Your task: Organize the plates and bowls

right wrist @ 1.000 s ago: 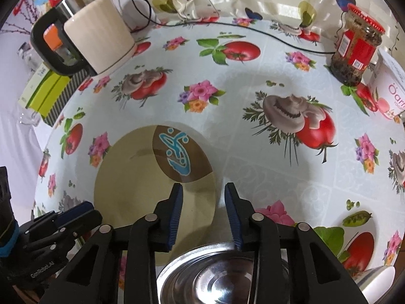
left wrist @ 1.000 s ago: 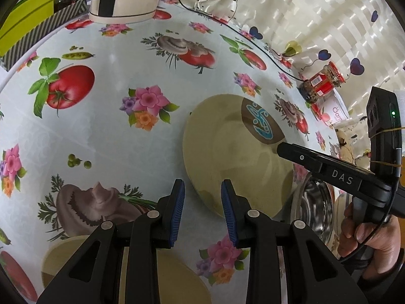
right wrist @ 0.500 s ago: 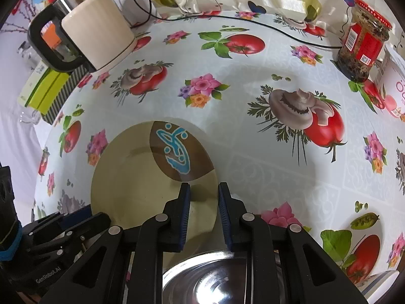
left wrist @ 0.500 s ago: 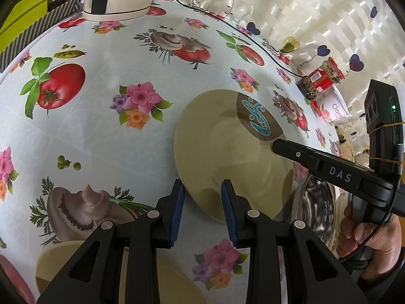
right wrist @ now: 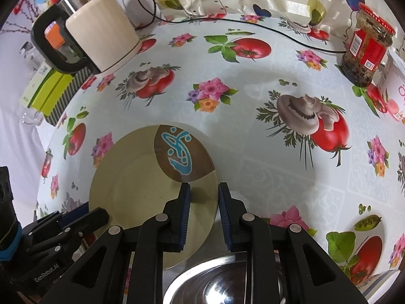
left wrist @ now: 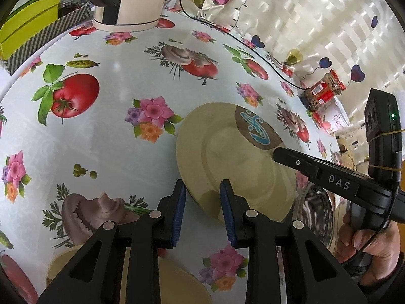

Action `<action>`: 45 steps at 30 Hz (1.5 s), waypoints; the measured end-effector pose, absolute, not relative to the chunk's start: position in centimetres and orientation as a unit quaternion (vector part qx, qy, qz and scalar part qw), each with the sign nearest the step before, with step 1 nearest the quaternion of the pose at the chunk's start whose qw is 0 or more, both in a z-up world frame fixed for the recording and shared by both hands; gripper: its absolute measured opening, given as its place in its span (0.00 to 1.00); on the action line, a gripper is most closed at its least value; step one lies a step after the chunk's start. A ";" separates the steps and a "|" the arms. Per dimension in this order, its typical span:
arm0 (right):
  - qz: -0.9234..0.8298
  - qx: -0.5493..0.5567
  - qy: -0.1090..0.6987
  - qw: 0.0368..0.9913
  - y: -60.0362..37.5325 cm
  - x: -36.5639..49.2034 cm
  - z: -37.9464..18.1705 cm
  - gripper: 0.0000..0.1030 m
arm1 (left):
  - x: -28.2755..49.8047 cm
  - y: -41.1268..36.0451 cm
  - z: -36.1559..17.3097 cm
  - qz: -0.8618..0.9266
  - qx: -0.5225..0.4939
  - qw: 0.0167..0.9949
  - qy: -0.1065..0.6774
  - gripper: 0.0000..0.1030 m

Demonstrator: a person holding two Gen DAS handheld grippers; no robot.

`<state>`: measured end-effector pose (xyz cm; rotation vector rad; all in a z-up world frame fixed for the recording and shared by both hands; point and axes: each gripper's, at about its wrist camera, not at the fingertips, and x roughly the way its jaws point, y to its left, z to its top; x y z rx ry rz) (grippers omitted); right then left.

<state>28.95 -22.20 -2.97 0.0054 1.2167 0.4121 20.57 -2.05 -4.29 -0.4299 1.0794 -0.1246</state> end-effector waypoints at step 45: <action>0.227 0.014 0.529 0.818 -19.2 20.8 1.3 0.21 | 12.0 1.1 0.1 -0.027 -0.182 0.861 0.474 0.28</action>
